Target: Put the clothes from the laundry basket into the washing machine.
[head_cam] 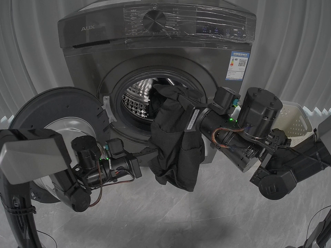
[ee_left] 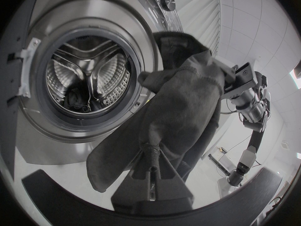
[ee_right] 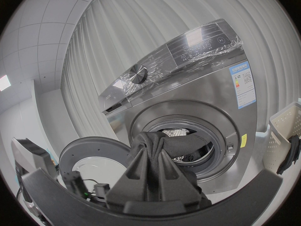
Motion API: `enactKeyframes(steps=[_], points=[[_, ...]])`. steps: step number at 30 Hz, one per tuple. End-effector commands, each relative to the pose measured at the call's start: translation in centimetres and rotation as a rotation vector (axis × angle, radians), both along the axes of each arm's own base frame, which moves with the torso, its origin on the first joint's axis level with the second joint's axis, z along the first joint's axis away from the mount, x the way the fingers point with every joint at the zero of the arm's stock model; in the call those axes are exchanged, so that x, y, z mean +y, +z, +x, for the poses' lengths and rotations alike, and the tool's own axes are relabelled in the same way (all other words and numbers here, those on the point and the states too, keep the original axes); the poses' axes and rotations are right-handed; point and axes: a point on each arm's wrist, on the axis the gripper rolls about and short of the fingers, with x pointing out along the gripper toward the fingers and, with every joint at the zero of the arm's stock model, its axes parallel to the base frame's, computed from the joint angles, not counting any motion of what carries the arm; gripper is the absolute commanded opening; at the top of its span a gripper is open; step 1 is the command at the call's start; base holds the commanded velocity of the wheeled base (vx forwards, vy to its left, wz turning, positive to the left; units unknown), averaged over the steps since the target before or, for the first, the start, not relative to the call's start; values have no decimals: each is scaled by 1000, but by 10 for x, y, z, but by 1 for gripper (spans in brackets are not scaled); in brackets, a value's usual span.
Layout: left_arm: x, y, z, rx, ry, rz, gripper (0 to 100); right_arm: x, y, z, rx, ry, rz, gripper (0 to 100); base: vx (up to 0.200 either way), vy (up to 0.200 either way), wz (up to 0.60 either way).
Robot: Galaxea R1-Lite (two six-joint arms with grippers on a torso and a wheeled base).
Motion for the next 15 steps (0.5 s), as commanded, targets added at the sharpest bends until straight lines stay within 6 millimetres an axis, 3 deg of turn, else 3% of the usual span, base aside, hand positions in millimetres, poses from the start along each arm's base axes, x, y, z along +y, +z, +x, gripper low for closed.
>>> enactKeyframes(steps=[1,5,15], points=[[25,50,-48,-74,138,-22,0,-6,-13,19,21,-49,-25,0,0,0,0],[27,67,-58,-130,237,-29,0,-2,-16,22,21,-48,-30,0,0,0,0],[22,71,-60,-181,262,-16,0,-7,-27,22,41,-31,-51,0,0,0,0]])
